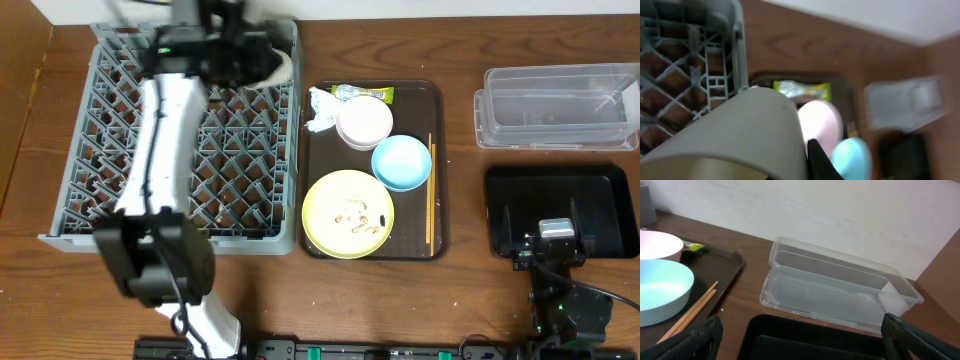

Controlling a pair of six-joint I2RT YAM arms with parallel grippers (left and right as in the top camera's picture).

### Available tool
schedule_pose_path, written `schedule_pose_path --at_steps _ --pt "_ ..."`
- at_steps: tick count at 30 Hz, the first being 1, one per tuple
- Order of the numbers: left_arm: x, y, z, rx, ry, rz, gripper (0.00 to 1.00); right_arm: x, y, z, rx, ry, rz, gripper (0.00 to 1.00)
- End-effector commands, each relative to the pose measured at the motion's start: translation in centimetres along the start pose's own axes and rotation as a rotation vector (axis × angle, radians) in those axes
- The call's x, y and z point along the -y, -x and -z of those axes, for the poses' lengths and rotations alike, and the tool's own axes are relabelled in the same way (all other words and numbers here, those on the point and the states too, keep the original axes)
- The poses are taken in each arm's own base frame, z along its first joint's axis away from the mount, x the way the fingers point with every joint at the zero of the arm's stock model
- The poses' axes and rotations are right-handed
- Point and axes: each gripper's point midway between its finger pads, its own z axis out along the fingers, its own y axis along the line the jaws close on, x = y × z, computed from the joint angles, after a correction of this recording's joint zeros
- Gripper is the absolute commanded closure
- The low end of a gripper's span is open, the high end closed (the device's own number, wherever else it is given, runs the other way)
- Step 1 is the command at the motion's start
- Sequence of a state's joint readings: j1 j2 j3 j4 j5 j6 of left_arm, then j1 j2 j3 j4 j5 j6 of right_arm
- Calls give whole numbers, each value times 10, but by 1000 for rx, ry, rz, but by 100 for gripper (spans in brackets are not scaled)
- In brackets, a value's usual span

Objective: Sort waste into correct bins and load items into the dishwasher
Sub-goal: 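Carry the white cup to the dish rack and lower it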

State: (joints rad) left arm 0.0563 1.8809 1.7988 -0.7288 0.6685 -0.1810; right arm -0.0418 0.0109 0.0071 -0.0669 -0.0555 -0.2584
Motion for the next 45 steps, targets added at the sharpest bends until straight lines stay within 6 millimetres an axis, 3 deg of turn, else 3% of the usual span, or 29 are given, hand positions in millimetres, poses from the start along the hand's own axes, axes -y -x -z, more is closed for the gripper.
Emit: schedule_pose_path --at_steps 1,5,12,24,35,41,45 --pt "-21 9 27 11 -77 369 92 1 -1 0 -1 -4 11 1" --pt "-55 10 38 -1 -144 603 92 1 -1 0 -1 -4 11 1" --pt "-78 11 41 -90 -374 821 92 1 -1 0 -1 -4 11 1" --pt "-91 -4 19 -139 -368 874 92 1 -1 0 -1 -4 11 1" --pt "-116 -46 -6 -183 -324 965 92 1 -1 0 -1 -4 11 1" --pt "-127 -46 -2 -163 -321 976 92 1 -1 0 -1 -4 11 1" --pt "-144 -46 3 -119 -274 937 92 1 -1 0 -1 -4 11 1"
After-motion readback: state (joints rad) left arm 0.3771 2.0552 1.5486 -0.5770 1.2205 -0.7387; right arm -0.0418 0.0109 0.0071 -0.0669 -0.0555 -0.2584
